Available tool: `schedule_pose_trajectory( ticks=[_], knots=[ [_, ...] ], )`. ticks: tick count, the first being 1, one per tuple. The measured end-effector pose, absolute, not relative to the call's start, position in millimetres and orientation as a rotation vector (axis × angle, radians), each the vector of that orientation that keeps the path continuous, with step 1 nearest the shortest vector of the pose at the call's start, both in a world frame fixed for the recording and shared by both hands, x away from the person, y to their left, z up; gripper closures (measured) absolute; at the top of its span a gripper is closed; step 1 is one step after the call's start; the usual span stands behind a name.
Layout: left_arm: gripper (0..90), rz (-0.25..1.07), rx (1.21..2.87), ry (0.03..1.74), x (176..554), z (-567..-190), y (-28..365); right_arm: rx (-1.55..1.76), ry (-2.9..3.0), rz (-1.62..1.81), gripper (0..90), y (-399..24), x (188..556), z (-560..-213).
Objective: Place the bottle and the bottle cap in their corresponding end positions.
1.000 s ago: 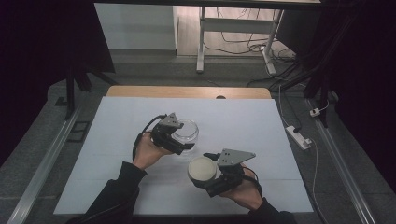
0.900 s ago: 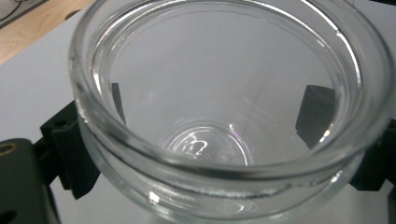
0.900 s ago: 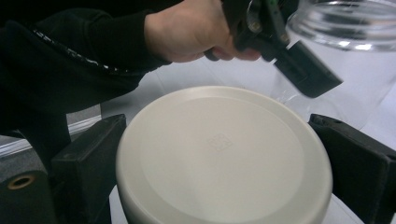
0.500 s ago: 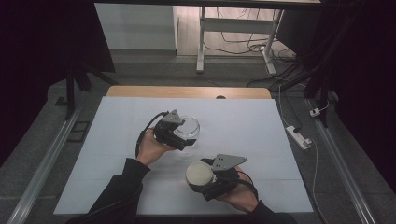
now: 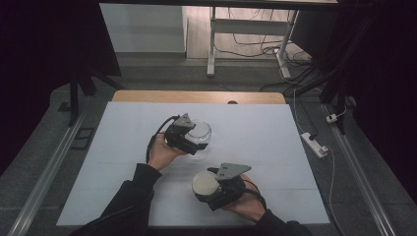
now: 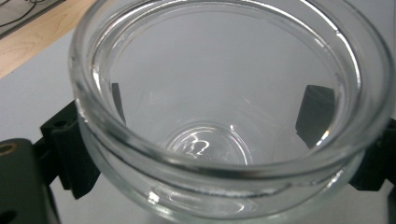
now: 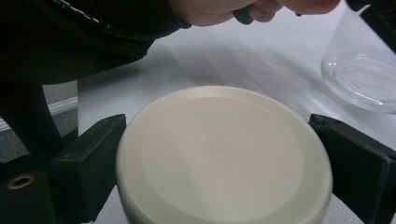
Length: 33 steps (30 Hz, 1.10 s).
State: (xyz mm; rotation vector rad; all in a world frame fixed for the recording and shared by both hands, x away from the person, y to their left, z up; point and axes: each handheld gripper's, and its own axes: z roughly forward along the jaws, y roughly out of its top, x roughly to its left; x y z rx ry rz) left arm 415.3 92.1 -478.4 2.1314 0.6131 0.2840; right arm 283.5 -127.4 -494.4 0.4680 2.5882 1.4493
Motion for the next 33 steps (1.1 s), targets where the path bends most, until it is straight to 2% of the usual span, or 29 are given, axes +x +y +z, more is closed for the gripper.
schedule_pose_trajectory(
  ticks=[33],
  knots=[
    [7.5,0.317,2.136,0.674,449.5,-497.4,84.7,0.498,2.618,1.34,7.5,-106.8,308.7,-524.0]
  ],
)
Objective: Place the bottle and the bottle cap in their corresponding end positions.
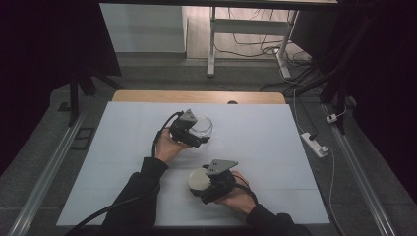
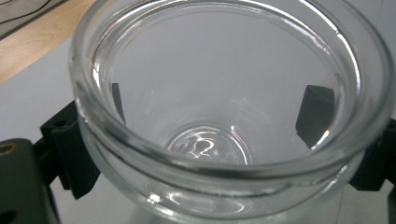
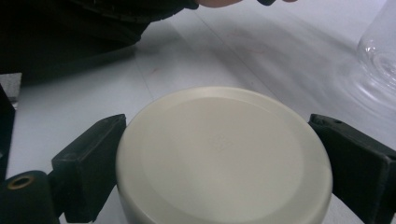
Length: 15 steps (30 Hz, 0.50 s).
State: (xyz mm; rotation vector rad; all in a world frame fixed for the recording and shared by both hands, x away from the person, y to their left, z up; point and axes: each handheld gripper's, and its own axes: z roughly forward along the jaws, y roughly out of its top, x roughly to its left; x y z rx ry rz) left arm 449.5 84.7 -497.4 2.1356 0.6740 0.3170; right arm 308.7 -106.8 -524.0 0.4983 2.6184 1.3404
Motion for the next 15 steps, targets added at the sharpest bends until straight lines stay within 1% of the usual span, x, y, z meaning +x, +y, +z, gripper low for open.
schedule_pose_trajectory(
  ticks=[15],
  knots=[
    [7.5,0.318,2.134,0.682,455.4,-507.3,82.6,0.542,2.652,1.267,7.4,-103.2,319.7,-534.3]
  ],
)
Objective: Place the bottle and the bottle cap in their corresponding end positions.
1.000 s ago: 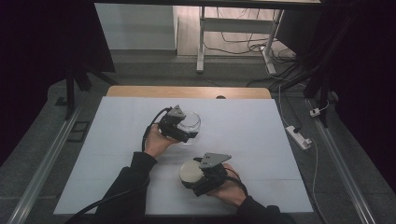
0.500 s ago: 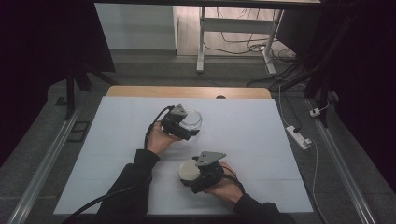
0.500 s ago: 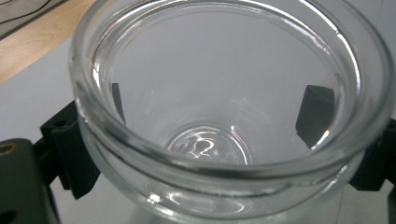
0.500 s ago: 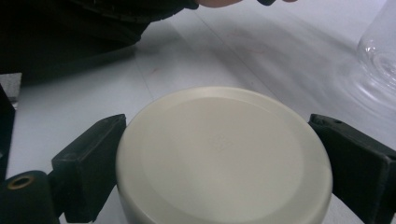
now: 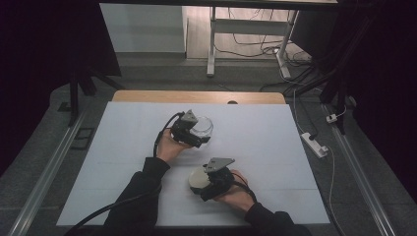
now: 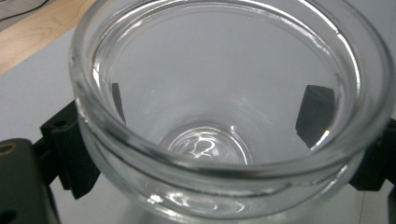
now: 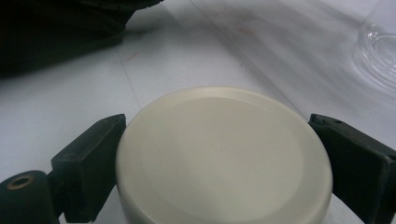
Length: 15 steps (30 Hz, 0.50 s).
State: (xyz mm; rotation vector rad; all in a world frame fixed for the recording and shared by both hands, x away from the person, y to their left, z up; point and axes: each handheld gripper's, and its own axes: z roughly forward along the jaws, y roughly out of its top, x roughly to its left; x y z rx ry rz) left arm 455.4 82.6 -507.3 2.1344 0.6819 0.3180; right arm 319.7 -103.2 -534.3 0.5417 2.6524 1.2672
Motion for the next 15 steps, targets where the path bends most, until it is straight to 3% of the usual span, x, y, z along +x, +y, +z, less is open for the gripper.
schedule_pose_trajectory(
  ticks=[15],
  knots=[
    [7.3,0.322,2.126,0.692,454.1,-511.5,83.5,0.537,2.684,1.152,7.1,-96.8,321.8,-539.9]
  ],
)
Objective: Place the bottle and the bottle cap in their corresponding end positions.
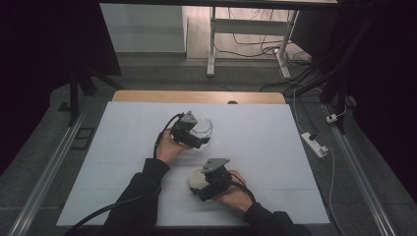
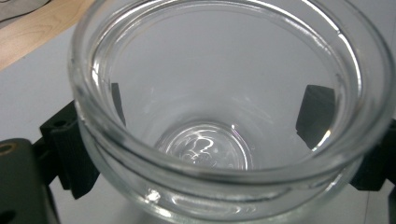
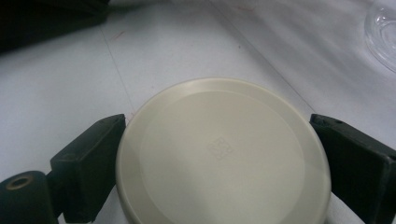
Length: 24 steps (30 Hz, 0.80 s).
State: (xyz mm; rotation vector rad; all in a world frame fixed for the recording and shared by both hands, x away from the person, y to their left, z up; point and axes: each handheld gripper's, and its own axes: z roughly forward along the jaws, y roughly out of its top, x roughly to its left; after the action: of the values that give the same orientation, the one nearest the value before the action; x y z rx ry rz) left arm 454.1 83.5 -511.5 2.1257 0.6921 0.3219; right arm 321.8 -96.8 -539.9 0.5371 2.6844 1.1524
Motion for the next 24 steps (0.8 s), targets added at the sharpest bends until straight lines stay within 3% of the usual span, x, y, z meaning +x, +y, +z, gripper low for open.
schedule_pose_trajectory(
  ticks=[24],
  knots=[
    [3.4,0.261,2.189,0.778,448.2,-511.9,86.7,0.588,2.671,1.214,5.3,-98.7,321.0,-533.0]
  ],
)
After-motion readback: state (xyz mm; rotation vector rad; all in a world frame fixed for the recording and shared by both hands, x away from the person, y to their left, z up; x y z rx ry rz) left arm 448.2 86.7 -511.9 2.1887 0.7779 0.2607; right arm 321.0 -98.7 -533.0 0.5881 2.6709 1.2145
